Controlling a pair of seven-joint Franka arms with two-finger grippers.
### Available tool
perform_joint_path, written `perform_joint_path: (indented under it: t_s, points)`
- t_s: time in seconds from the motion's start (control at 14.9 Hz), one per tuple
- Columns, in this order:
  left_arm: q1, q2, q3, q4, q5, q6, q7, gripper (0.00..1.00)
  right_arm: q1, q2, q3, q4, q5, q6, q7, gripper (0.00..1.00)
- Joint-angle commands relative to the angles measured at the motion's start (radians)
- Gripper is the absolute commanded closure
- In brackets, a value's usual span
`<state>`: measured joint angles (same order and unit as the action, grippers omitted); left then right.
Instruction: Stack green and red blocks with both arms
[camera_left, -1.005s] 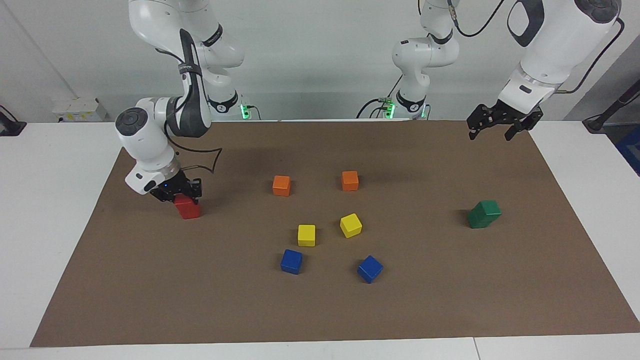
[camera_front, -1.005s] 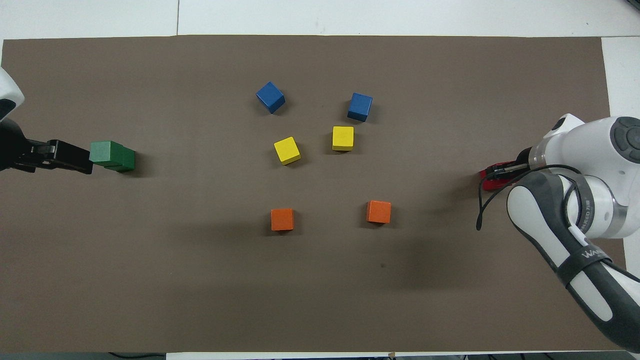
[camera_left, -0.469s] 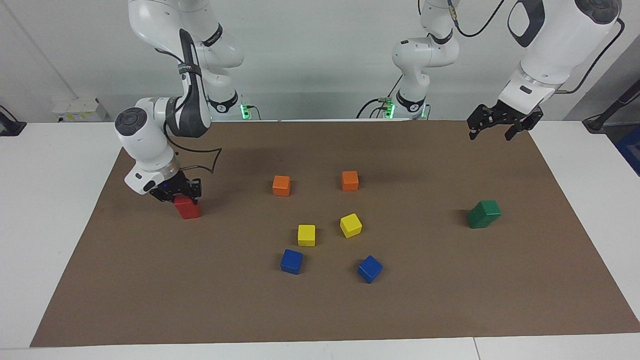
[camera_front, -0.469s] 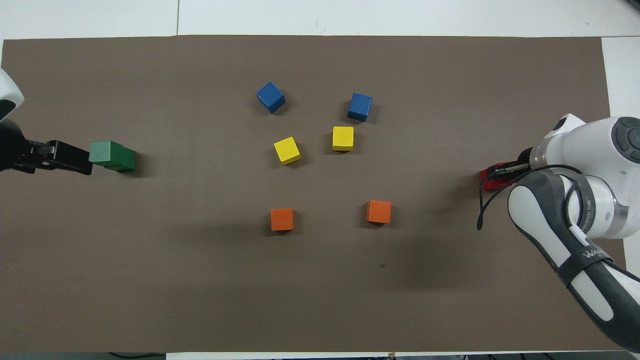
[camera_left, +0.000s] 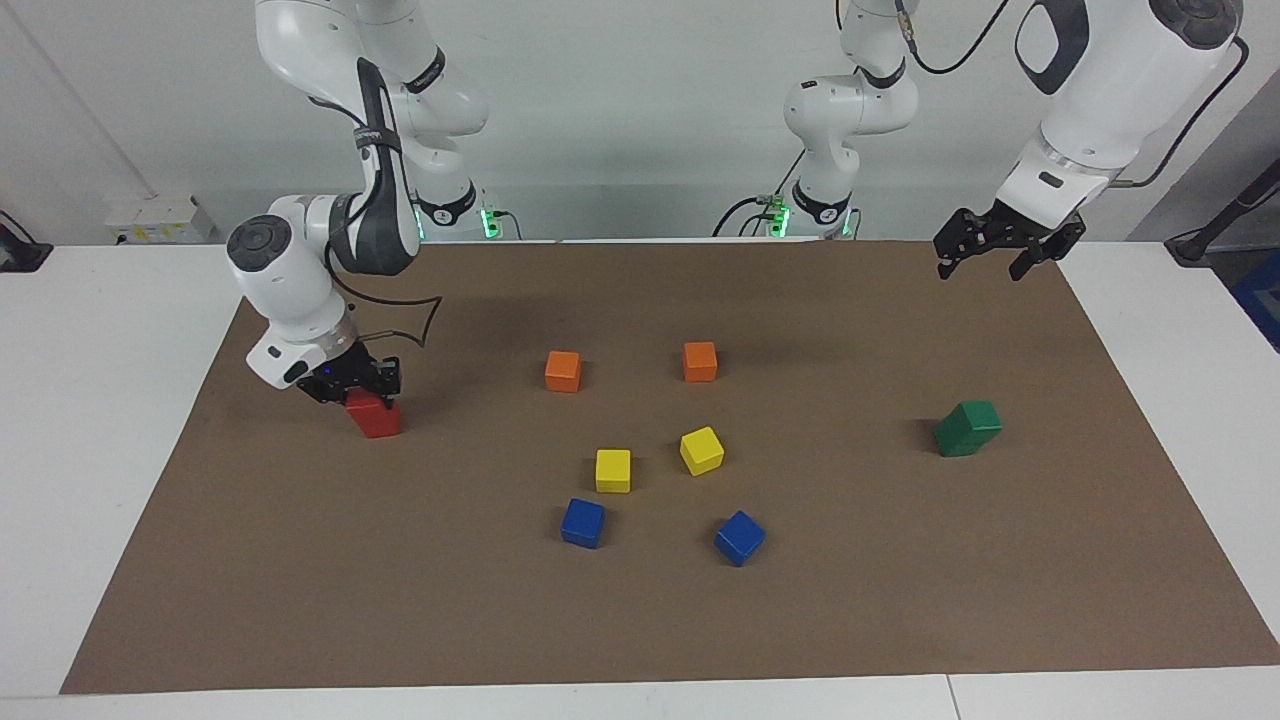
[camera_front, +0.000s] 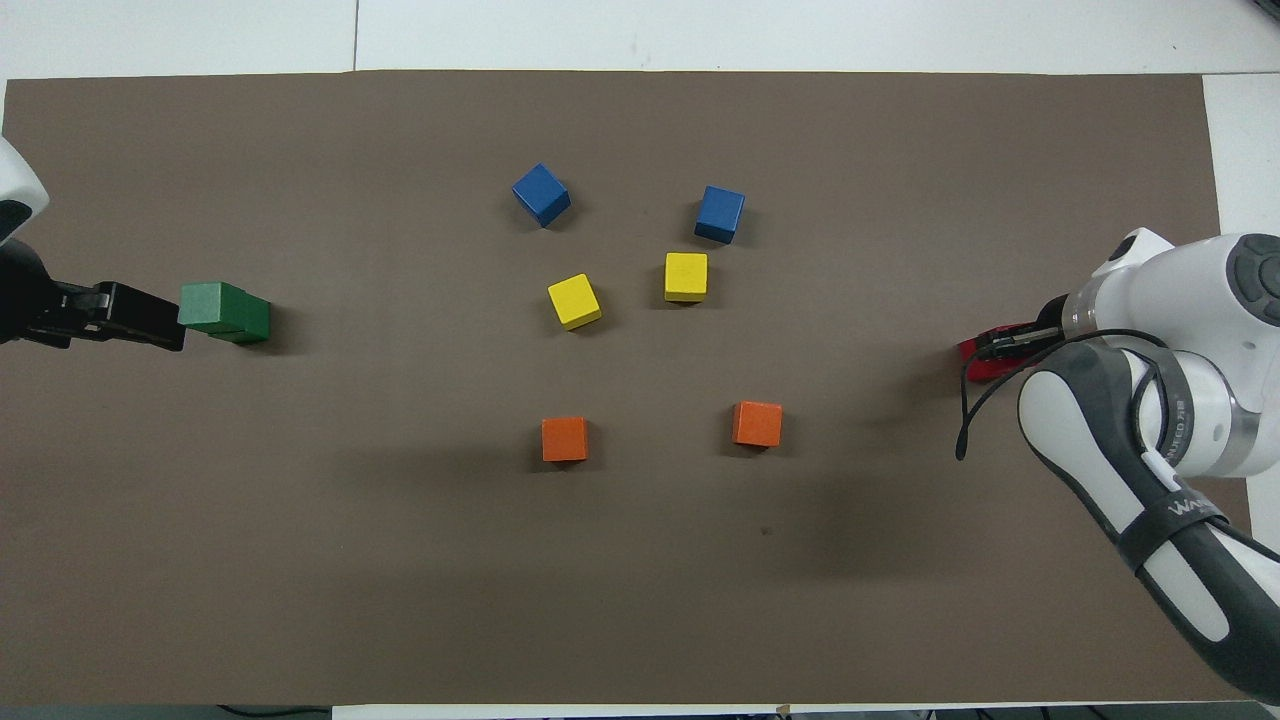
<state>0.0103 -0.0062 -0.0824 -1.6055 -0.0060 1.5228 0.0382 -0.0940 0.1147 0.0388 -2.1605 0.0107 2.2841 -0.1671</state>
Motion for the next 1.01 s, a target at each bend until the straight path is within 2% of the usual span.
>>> perform_joint_path:
  t_s: [0.0,0.07,0.13,0.6,0.74,0.94]
  points:
    - [0.007,-0.015,-0.005,-0.007,0.014,-0.013,-0.006,0.0,-0.001,0.01,0.006,0.01,-0.02,0.008,0.028,0.62]
    - [0.005,-0.015,-0.005,-0.007,0.014,-0.012,-0.006,0.0,-0.006,0.01,0.006,0.01,-0.02,0.008,0.029,0.08]
    - [0.007,-0.015,-0.005,-0.007,0.014,-0.012,-0.006,0.0,-0.009,0.01,0.006,0.01,-0.02,0.003,0.029,0.0]
    - [0.005,-0.015,-0.005,-0.007,0.014,-0.012,-0.006,0.0,-0.009,0.008,0.006,0.034,-0.018,-0.012,0.057,0.0]
    - [0.007,-0.015,-0.005,-0.007,0.014,-0.012,-0.006,0.0,-0.003,-0.006,0.007,0.086,-0.017,-0.069,0.083,0.0]
    - [0.005,-0.017,-0.005,-0.007,0.014,-0.012,-0.006,0.0,0.007,-0.052,0.016,0.217,0.002,-0.205,0.121,0.0]
